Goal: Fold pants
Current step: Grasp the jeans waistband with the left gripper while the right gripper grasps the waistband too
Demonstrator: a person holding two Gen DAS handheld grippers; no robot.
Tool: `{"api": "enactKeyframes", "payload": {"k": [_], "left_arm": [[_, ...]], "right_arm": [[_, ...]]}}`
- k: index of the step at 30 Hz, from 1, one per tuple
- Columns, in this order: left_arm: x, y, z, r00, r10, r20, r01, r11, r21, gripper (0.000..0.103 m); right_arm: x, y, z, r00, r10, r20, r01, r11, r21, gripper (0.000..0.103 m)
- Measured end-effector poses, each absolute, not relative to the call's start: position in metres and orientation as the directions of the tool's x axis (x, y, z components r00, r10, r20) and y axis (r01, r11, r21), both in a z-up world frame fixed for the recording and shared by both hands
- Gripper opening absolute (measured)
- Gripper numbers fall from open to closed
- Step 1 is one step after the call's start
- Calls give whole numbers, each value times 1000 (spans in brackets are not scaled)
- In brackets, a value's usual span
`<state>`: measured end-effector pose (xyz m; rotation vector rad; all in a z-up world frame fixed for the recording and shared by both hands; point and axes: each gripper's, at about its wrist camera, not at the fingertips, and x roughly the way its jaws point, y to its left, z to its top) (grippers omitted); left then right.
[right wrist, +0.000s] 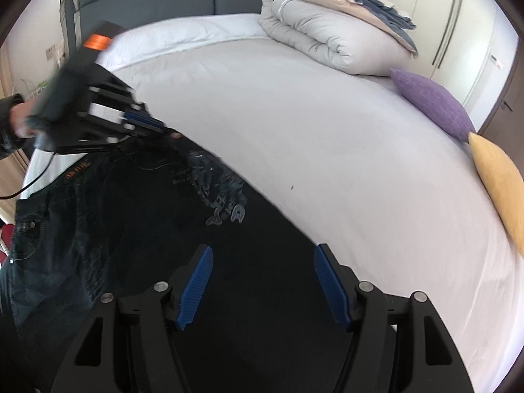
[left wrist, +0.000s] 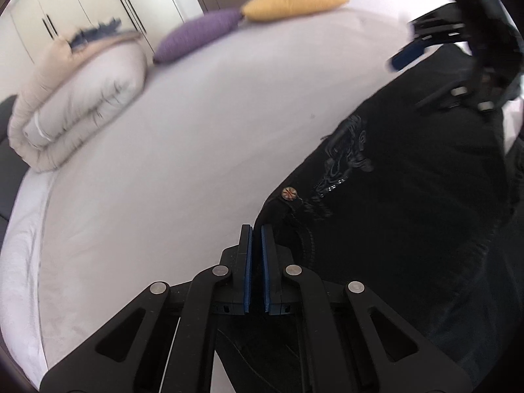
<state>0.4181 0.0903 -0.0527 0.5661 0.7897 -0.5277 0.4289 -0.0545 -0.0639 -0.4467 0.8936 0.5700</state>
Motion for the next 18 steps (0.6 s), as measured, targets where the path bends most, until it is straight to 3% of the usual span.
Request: {"api": "enactKeyframes", "payload": {"k": [4, 7, 8, 9, 10, 18], "left_arm": [[405, 98, -43, 626, -246, -740, 623, 729, 284, 4], [399, 101, -42, 628, -260, -733, 619, 738, 268, 4], [393, 103, -43, 629, -261, -732, 613, 745, 262, 4], [394, 106, -42, 628, -262, -732, 611, 750, 255, 4], [397, 108, -42, 629, -264, -731, 607, 755, 250, 4], [349, 112, -27, 647, -277, -711, 582, 781, 226, 4]], "right_arm": [[441, -32, -66, 496, 247, -832, -671, 718, -187, 67], [449, -17, -73, 469, 225, -854, -703, 681, -206, 59], [451, -14, -77, 456, 210, -865, -706, 677, -208, 49], [455, -11, -83, 426, 190, -885, -710, 676, -196, 21], [457, -8, -87, 395, 174, -902, -709, 682, -179, 11], [430, 0, -63, 424, 248, -871, -667, 736, -115, 6]]}}
